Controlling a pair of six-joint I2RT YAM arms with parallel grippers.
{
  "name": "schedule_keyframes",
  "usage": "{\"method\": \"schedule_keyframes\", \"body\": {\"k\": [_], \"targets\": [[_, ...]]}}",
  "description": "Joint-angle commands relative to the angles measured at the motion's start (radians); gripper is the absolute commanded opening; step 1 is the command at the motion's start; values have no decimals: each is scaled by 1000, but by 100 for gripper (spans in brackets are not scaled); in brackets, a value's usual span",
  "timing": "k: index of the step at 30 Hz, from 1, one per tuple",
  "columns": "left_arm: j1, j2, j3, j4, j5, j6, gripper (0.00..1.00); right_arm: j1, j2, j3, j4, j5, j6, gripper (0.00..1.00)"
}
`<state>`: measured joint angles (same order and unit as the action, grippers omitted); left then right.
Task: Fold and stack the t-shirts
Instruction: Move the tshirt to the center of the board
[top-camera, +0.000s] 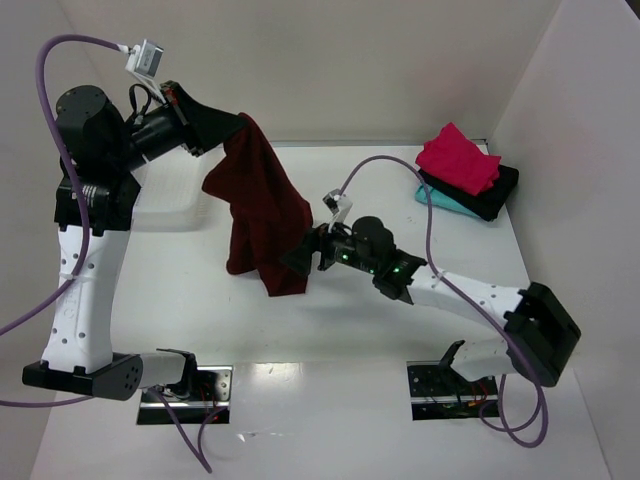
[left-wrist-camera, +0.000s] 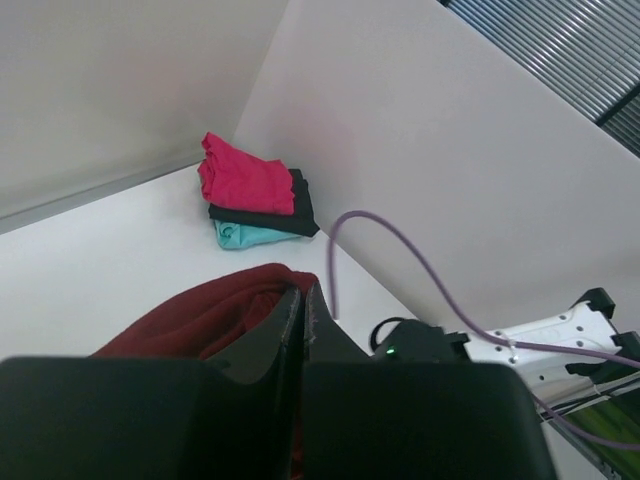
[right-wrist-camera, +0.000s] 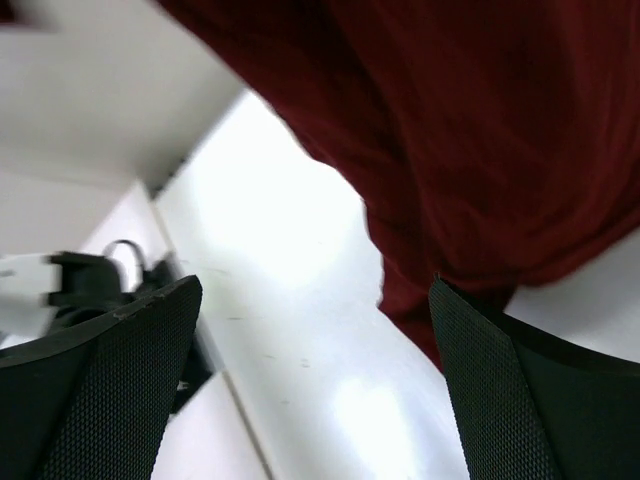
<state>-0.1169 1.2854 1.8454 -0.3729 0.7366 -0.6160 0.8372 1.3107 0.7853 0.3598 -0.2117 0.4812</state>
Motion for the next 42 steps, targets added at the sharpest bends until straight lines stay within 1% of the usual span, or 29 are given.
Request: {"method": "schedule_keyframes", "body": {"k": [1, 9, 16, 18, 19, 20, 21, 22, 23, 25, 26, 28, 29, 31, 33, 34, 35, 36, 37, 39, 42], "targets": [[2, -29, 29, 85, 40, -30, 0, 8, 90, 11, 99, 114, -26, 100], [2, -60, 38, 85, 21, -30, 0, 8, 232, 35, 97, 234, -19, 100], [2, -80, 26, 94, 11, -30, 0, 8, 342, 80, 105, 250, -16, 100], [2, -80, 18, 94, 10, -30, 0, 8, 370, 107, 132, 250, -16, 97], [2, -80, 11, 94, 10, -30, 0, 8, 378, 122, 142, 250, -19, 91], [2, -80, 11, 94, 10, -30, 0, 8, 385, 130, 150, 250, -29, 82], [2, -87, 1, 94, 1, -22, 0, 8, 396, 150, 151, 274, -30, 39], [2, -89, -2, 85, -21, -21, 0, 8, 398, 164, 139, 298, -30, 19], [2, -89, -10, 83, -36, -13, 0, 8, 398, 188, 109, 323, -30, 10], [2, -94, -12, 47, -80, 14, 0, 8, 384, 218, 61, 377, -30, 2], [2, -98, -18, 27, -108, 37, 0, 8, 362, 223, 37, 410, -30, 1], [2, -98, -29, 0, -161, 62, 0, -4, 288, 213, 18, 459, -30, 0], [-2, -102, -49, -14, -217, 77, 0, -26, 252, 209, 0, 459, -30, 0], [-7, -118, -83, -37, -387, 112, 0, -79, 103, 207, -49, 468, -46, 0], [-7, -118, -102, -78, -503, 141, 0, -116, 8, 220, -113, 468, -86, 0], [-7, -118, -111, -98, -587, 160, 0, -143, -53, 249, -160, 468, -112, 0], [-7, -118, -112, -108, -640, 172, 0, -161, -84, 278, -203, 468, -133, 0], [-7, -118, -112, -117, -683, 190, 0, -174, -107, 341, -241, 477, -151, 0], [-7, -118, -112, -130, -756, 200, 0, -185, -142, 377, -276, 515, -186, 0], [-7, -127, -112, -145, -825, 210, 0, -187, -182, 448, -334, 556, -215, 0], [-7, -157, -120, -158, -887, 213, 0, -198, -243, 508, -365, 584, -228, 0]]}}
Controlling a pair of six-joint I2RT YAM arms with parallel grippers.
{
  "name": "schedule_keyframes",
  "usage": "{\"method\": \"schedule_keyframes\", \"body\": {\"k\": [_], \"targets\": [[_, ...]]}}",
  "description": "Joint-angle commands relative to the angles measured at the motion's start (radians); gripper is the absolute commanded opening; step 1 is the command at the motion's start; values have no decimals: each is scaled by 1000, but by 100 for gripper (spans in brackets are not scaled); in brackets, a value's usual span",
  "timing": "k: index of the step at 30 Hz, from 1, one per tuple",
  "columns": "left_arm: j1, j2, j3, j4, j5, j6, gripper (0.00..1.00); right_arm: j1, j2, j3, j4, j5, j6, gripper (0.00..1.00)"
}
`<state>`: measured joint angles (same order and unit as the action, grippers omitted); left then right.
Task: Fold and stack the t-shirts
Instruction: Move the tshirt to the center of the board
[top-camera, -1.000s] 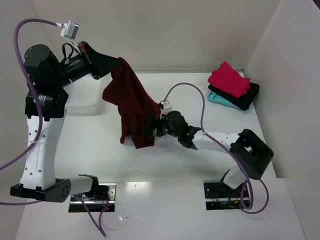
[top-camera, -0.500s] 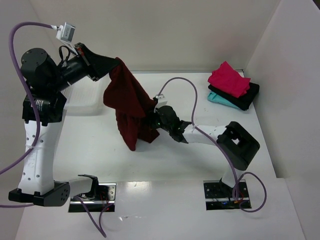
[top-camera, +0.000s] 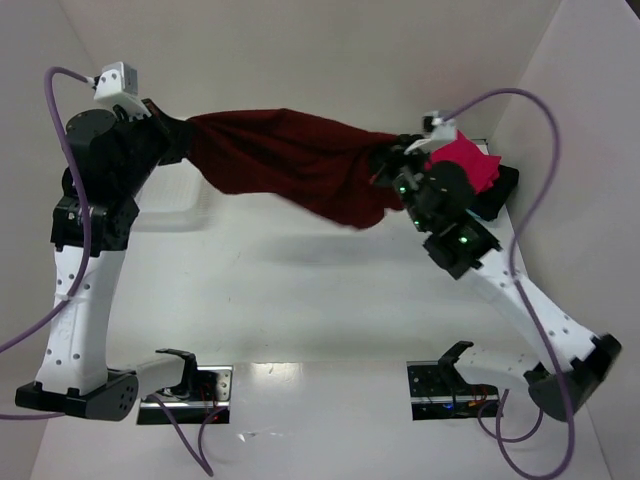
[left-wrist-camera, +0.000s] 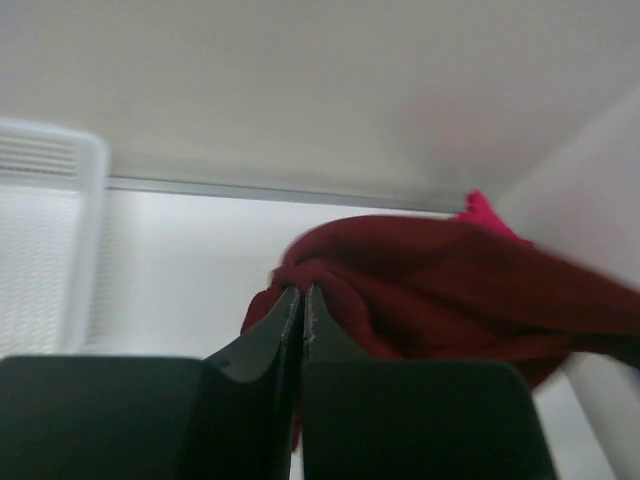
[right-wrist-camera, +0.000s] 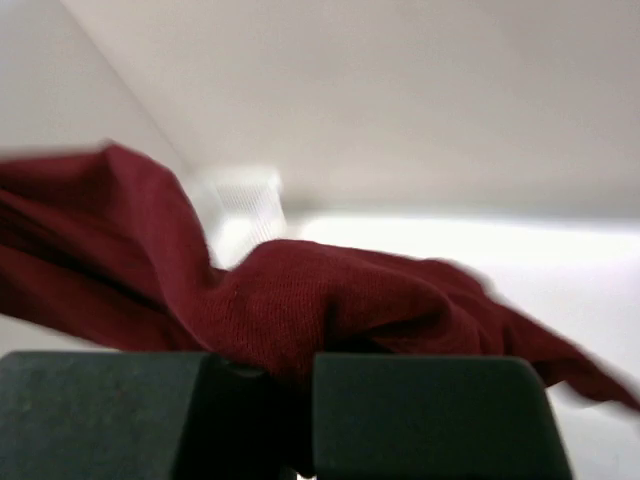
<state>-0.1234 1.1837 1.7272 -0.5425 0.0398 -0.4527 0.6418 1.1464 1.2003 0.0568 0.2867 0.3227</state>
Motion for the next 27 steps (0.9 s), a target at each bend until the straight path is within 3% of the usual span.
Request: {"method": "schedule_keyframes", "body": {"k": [1, 11, 27], "targets": [[-1, -58, -5, 12, -190, 49, 0, -2, -99, 117, -75, 89, -70, 0], [-1, -165, -25, -42, -244, 31, 0, -2, -293, 164, -217, 72, -42, 0], [-1, -335, 98, -65, -24, -45, 0, -2, -461, 243, -362, -192, 9, 0]]}}
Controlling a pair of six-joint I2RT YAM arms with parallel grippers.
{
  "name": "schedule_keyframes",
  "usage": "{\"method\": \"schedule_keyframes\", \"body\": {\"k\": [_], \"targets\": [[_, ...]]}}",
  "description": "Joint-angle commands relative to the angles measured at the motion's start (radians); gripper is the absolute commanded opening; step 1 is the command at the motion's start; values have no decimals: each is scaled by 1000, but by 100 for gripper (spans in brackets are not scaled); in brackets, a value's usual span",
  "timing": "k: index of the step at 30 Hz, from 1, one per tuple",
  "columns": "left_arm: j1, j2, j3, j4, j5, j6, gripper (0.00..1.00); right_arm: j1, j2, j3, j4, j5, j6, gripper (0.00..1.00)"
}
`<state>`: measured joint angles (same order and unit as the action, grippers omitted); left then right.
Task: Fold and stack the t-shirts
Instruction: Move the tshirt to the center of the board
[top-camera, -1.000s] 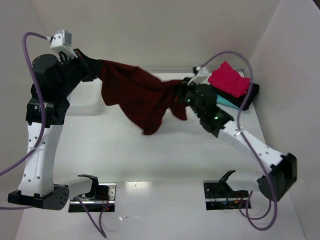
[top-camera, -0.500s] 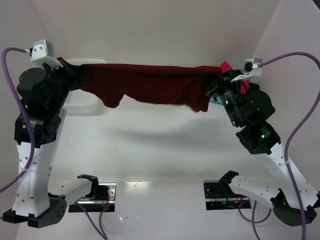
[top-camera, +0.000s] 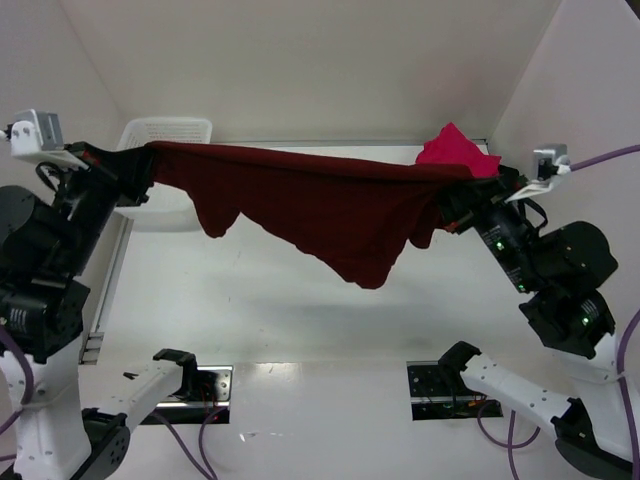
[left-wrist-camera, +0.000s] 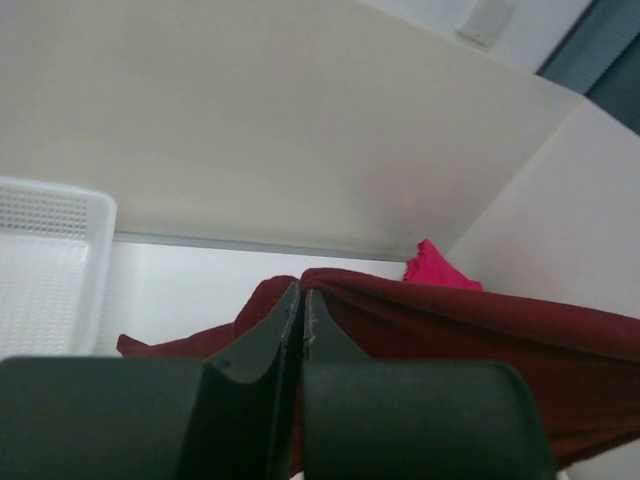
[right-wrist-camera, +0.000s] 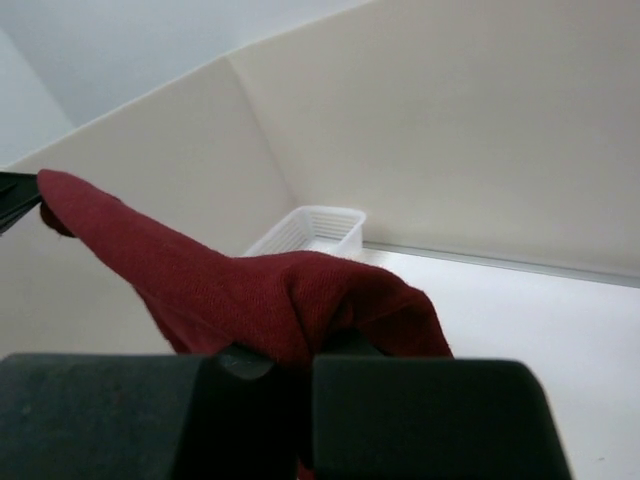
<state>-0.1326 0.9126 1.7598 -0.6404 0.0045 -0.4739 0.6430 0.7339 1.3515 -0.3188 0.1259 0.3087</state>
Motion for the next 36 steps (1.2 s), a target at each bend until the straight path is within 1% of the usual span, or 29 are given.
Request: {"method": "schedule_keyframes", "body": {"k": [1, 4, 7, 10, 11, 12, 14, 15, 16, 17, 18, 19, 20, 21, 22, 24, 26, 29, 31, 32, 33, 34, 36], "targets": [[8, -74, 66, 33, 17, -29, 0, -3, -48, 92, 7, -37, 23, 0], [8, -89, 8, 33, 44, -29, 0, -3, -60, 39, 18, -37, 23, 0], [8, -68, -106, 42, 57, -40, 0, -3, -24, -41, 16, 42, 25, 0], [8, -76, -343, 110, 90, -70, 0, -5, 36, -203, 11, 126, 48, 0], [8, -77, -458, 148, 91, -79, 0, -12, 58, -246, 26, 148, 72, 0], [8, -90, -515, 162, 101, -94, 0, -13, 70, -327, 53, 149, 85, 0], [8, -89, -607, 186, 101, -94, 0, -22, 97, -405, 89, 164, 111, 2], [8, -66, -670, 186, 101, -94, 0, -35, 132, -455, 105, 155, 139, 3], [8, -56, -693, 186, 101, -94, 0, -36, 156, -464, 106, 155, 161, 7], [8, -46, -711, 186, 101, -94, 0, -50, 184, -465, 106, 155, 184, 14], [8, -22, -725, 186, 101, -86, 3, -76, 243, -474, 106, 131, 217, 24], [8, -7, -735, 186, 101, -76, 9, -91, 278, -483, 106, 112, 231, 39], [8, 21, -737, 186, 101, -66, 22, -105, 325, -485, 106, 87, 233, 60], [8, 37, -737, 180, 101, -56, 44, -108, 345, -485, 106, 83, 233, 77], [8, 60, -729, 177, 110, -52, 55, -108, 351, -485, 113, 83, 233, 86], [8, 86, -720, 177, 127, -34, 60, -108, 356, -485, 148, 70, 242, 96], [8, 104, -703, 180, 129, -28, 61, -108, 340, -483, 174, 29, 251, 100], [8, 117, -691, 189, 136, -28, 61, -108, 356, -461, 202, -43, 251, 100], [8, 129, -691, 189, 126, -37, 73, -108, 378, -428, 214, -83, 251, 100], [8, 138, -683, 165, 89, -38, 80, -108, 406, -412, 223, -133, 251, 100], [8, 146, -681, 135, 60, -55, 93, -101, 437, -400, 236, -159, 251, 100], [8, 149, -681, 114, 29, -72, 99, -89, 462, -380, 240, -166, 251, 100], [8, 149, -697, 97, -53, -127, 100, -46, 508, -345, 258, -166, 251, 100]]}}
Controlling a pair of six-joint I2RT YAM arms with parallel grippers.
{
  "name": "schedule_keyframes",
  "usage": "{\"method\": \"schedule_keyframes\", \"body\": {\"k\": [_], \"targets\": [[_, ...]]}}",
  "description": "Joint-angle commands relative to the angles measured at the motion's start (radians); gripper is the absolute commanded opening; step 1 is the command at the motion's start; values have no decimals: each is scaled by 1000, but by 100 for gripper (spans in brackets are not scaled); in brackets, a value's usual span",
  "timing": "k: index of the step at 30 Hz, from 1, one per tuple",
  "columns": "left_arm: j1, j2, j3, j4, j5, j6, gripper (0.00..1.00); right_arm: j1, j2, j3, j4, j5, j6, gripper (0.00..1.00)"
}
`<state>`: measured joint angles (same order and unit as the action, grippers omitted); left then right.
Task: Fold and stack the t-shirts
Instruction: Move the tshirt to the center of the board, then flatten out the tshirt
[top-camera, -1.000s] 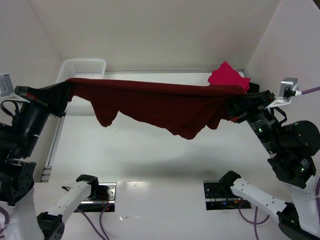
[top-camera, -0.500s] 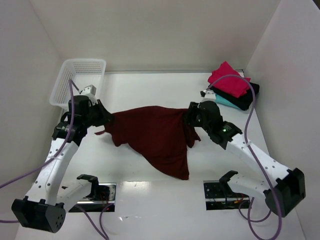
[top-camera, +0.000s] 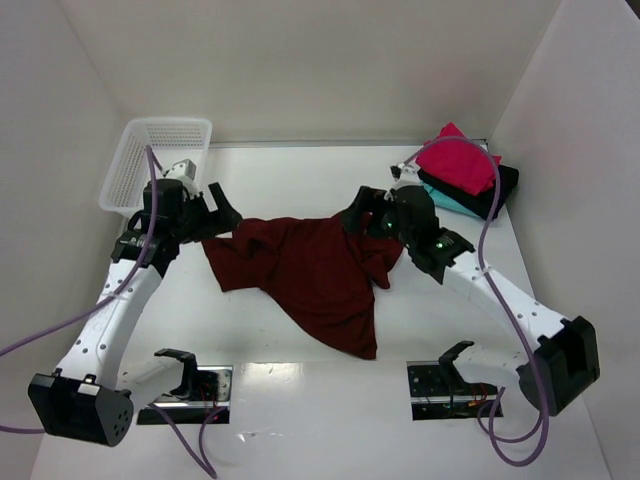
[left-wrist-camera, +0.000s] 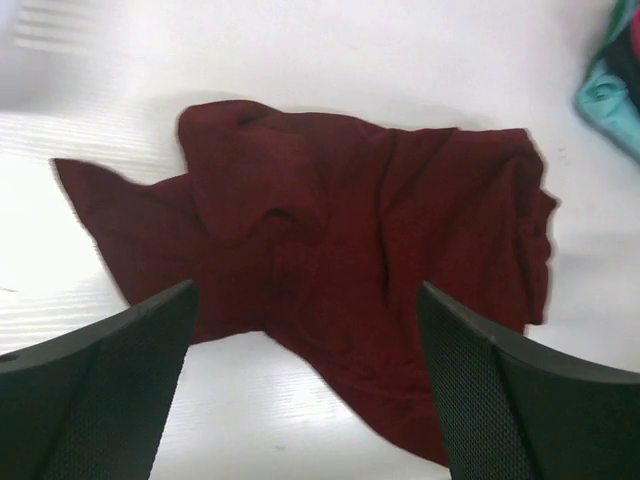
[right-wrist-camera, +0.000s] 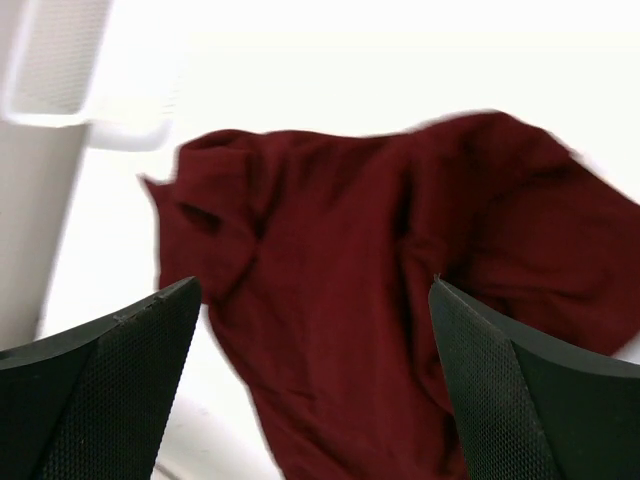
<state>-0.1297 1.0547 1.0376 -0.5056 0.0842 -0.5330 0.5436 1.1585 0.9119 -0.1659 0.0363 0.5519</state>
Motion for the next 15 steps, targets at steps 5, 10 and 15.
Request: {"method": "schedule_keyframes", "body": {"k": [5, 10, 15], "targets": [[18, -143, -112, 79, -199, -229, 100, 152, 282, 263, 97, -34, -14, 100], [45, -183, -156, 78, -259, -290, 100, 263, 522, 446, 39, 27, -69, 100], [58, -246, -165, 88, -308, -328, 100, 347, 677, 556, 15, 17, -92, 100]]}}
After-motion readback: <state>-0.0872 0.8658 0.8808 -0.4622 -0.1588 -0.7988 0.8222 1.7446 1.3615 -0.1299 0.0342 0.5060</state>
